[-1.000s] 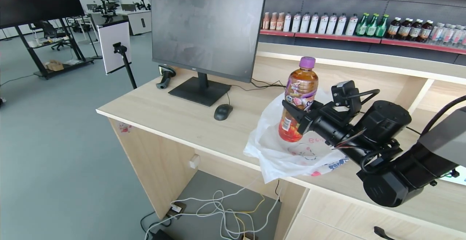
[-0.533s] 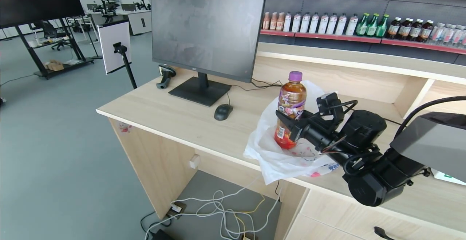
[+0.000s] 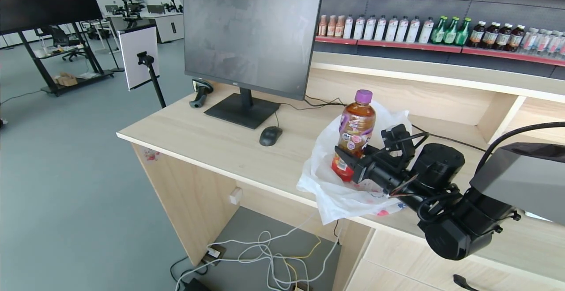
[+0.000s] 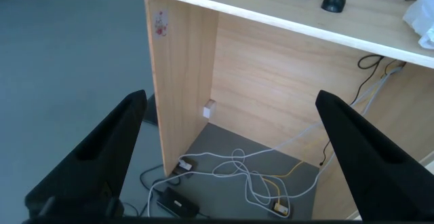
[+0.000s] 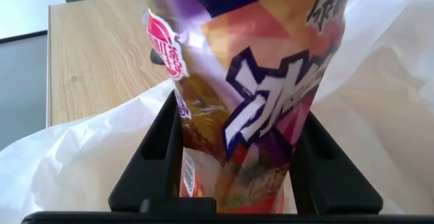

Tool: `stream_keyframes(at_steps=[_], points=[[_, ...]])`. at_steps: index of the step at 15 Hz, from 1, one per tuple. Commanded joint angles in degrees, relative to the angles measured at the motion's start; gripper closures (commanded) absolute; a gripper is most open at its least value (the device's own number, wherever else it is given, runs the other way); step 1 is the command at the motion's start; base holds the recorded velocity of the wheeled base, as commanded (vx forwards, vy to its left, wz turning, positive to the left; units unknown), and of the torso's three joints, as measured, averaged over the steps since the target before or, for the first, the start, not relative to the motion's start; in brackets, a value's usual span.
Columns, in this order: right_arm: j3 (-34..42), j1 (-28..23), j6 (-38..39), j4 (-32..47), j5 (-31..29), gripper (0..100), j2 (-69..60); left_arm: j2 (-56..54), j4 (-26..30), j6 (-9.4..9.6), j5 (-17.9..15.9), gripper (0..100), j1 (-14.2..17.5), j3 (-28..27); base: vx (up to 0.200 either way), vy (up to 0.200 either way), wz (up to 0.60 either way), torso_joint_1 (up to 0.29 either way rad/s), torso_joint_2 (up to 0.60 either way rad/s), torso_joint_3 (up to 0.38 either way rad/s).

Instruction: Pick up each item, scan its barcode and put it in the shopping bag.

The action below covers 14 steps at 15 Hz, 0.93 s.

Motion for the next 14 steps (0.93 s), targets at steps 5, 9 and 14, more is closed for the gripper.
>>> stream_keyframes(at_steps=[5, 9, 14], points=[[0.8, 0.0, 0.4, 0.0, 0.1, 0, -2.3, 0.0, 0.0, -0.02, 0.0, 0, 0.1, 0.0, 0.0, 0.0, 0.0, 0.0, 0.0, 0.0], [3.4, -0.6, 0.4, 0.0, 0.1, 0, -8.3, 0.1, 0.0, -0.11, 0.0, 0, 0.1, 0.0, 0.0, 0.0, 0.0, 0.0, 0.0, 0.0], [7.7, -1.7, 1.7, 0.0, 0.1, 0, -16.3, 0.1, 0.0, -0.11, 0.0, 0, 0.1, 0.0, 0.0, 0.0, 0.0, 0.0, 0.0, 0.0]])
